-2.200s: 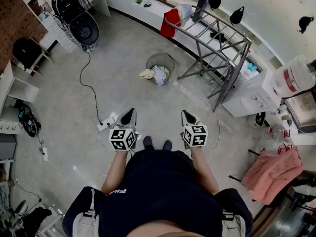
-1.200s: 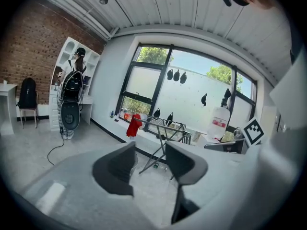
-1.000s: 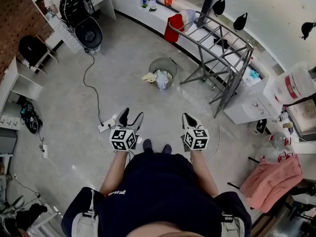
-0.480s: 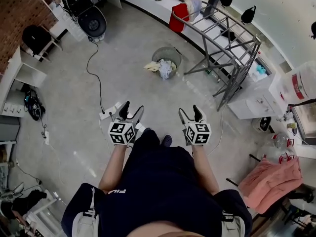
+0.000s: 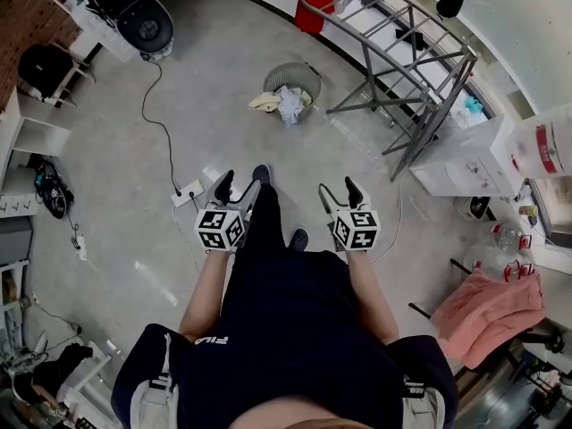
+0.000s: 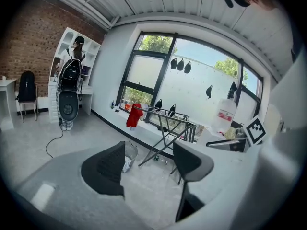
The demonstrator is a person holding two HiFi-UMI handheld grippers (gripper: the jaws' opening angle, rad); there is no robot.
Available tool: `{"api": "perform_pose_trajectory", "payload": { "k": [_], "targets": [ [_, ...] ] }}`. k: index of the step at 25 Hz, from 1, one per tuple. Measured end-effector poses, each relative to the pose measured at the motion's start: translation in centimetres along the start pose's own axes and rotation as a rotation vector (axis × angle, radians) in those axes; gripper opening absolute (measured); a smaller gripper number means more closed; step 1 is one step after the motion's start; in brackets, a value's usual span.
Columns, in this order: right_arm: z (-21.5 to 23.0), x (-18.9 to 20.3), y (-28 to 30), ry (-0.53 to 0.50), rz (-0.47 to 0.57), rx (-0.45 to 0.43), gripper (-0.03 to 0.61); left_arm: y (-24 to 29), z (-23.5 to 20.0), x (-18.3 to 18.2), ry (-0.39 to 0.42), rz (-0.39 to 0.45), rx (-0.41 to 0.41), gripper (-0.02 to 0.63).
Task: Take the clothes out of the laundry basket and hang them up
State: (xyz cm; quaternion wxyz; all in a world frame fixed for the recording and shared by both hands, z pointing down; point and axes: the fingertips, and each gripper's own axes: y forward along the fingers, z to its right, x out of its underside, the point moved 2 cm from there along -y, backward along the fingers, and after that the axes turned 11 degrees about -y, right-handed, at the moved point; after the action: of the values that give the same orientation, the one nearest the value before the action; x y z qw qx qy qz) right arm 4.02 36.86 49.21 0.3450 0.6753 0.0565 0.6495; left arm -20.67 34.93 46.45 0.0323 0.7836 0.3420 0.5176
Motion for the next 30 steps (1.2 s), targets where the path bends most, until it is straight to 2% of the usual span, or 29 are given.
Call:
{"api": "perform_pose_trajectory", "payload": {
  "k": [6, 12, 16, 18, 23, 27, 30],
  "targets": [
    [1.8, -2.4, 7.6, 0.016, -0.03, -0.002, 0.318, 6.7, -4.1, -3.3, -0.009, -0.039, 0.031, 0.301],
    [2.2, -3.8, 15.8, 0.065, -0.11, -0.029, 0.316, 13.5, -9.8, -6.2, 0.004, -0.126, 0.052, 0.301],
    [2.1, -5.1, 19.5, 0.104, -0.138, 0.004, 0.316, 16.9, -12.4, -6.6, 0.021, -0.205, 0.082, 0.301],
    [2.5, -6.1, 21.2, 0.079, -0.144, 0.02, 0.316, 18.8, -13.2, -6.7, 0.028, -0.226, 0.099, 0.301],
    [4.3, -7.2, 24.8, 0.018, -0.155, 0.014, 0.314, 24.3, -13.8, -5.0, 0.065, -0.292, 0.104, 0.301],
    [6.2, -6.4, 28.1, 0.027, -0.157, -0.005, 0.311, 28.7, -14.4, -1.9, 0.076, -0.359, 0.099, 0.301],
    [7.7, -4.8, 31.1, -0.043, -0.174, -0.02, 0.307, 32.0, -15.6, 1.0, 0.094, -0.379, 0.074, 0.301]
  ]
}}
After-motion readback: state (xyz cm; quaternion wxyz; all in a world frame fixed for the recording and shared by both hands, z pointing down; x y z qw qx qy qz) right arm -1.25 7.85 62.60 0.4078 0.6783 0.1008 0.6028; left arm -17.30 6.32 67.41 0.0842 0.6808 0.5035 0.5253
